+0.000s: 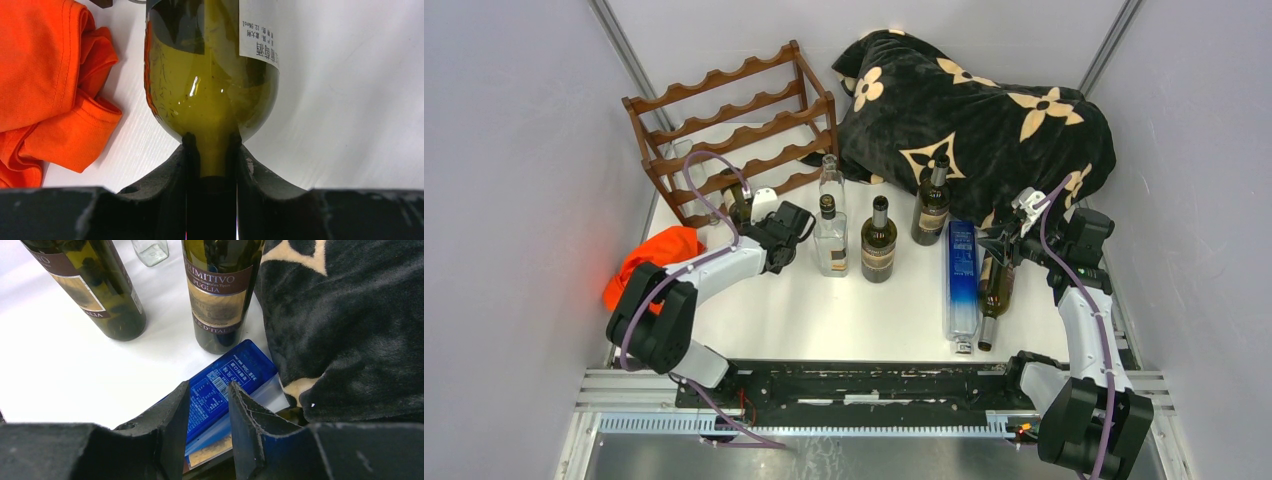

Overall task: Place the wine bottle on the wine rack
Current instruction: Place the wine bottle in the wine rack.

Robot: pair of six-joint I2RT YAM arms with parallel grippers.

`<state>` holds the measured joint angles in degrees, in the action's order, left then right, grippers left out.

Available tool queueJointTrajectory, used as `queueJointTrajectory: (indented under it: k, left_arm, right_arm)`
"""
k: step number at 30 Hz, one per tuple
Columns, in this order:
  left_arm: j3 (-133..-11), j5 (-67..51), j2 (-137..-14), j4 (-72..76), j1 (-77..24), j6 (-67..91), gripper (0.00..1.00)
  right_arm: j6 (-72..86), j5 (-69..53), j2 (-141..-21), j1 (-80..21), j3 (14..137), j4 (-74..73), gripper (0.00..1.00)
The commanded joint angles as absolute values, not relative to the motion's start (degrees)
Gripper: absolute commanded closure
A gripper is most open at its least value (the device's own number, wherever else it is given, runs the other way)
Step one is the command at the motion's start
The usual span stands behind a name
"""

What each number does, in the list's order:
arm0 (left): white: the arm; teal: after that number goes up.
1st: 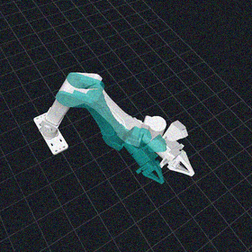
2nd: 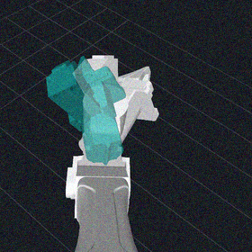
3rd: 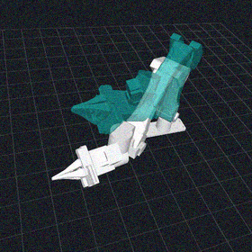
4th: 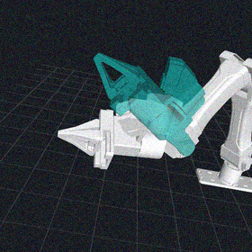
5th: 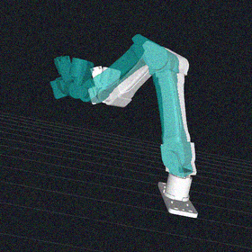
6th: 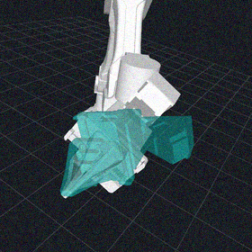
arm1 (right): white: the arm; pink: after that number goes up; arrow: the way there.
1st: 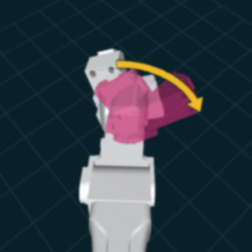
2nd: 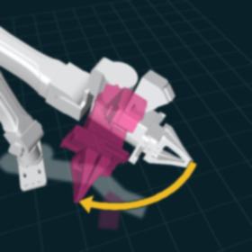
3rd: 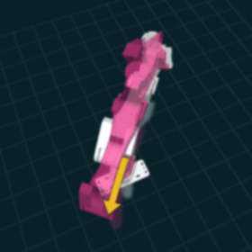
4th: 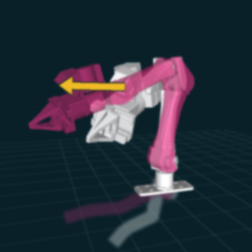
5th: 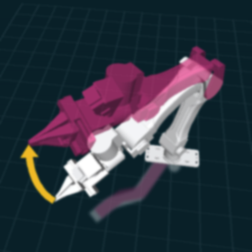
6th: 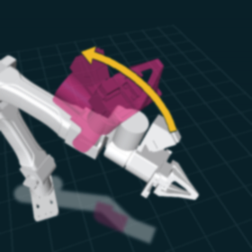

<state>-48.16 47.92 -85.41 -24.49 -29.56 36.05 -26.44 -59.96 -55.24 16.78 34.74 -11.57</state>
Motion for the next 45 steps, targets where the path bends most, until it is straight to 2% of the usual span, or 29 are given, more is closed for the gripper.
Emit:
queueJointTrajectory:
  k: [1,7,16,26,30,33,45]
  left_arm:
    - [-52.6,54.5,-86.1,-16.4,-27.9,33.0,0.98]
    - [-54.2,54.1,-89.2,-13.2,-26.1,29.2,0.97]
    - [-57.1,52.9,-93.6,-9.2,-21.9,26.8,0.86]
    - [-62.0,50.9,-98.7,-7.4,-20.6,25.1,0.51]
    - [-62.8,50.2,-99.8,-6.8,-20.1,24.1,0.41]
    - [-63.3,49.9,-100.1,-7.3,-19.8,24.2,0.29]
    - [-57.4,37.7,-89.1,-14.5,-20.8,28.7,0.24]
  right_arm:
    - [-27.4,-61.3,-55.6,16.8,35.2,-10.8,0.60]
    - [-27.6,-61.3,-55.7,16.8,35.3,-11.0,0.60]
    - [-27.9,-61.1,-56.3,16.4,35.4,-11.3,0.60]
    - [-29.0,-60.6,-56.6,15.7,35.9,-12.3,0.60]
    - [-29.4,-60.6,-56.7,15.4,36.0,-12.7,0.60]
    - [-29.8,-60.6,-56.8,15.2,36.2,-13.1,0.60]
    - [-30.1,-60.5,-56.8,14.8,36.3,-13.4,0.59]
